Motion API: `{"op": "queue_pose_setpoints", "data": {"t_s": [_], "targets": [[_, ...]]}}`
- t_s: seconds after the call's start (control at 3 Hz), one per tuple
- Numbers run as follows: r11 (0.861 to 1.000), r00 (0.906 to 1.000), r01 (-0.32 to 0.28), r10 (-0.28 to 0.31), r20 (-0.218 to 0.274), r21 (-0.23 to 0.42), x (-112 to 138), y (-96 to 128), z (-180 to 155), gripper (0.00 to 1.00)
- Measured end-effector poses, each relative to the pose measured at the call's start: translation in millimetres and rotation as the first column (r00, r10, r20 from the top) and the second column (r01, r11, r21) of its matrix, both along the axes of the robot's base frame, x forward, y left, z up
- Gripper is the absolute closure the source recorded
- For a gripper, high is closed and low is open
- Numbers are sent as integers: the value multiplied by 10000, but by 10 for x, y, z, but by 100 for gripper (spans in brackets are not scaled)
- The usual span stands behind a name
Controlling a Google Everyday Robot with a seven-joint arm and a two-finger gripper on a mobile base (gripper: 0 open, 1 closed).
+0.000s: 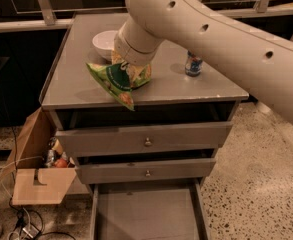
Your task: Pick green rice chip bag from bottom drawer and place on counter
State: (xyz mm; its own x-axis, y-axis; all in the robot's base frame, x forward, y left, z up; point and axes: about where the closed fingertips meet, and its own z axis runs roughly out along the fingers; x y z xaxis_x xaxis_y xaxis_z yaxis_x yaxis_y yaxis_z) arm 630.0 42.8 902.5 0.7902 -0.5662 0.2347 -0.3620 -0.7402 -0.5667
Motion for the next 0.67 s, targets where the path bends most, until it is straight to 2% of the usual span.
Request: {"op": "queue_pose_setpoints", "data": {"t_s": [0.33, 0.67], "targets": [[9997, 9998, -26, 22, -183, -225, 164, -27, -49, 100], [9984, 9981, 201, -231, -567, -520, 319, -145, -230, 100]]}}
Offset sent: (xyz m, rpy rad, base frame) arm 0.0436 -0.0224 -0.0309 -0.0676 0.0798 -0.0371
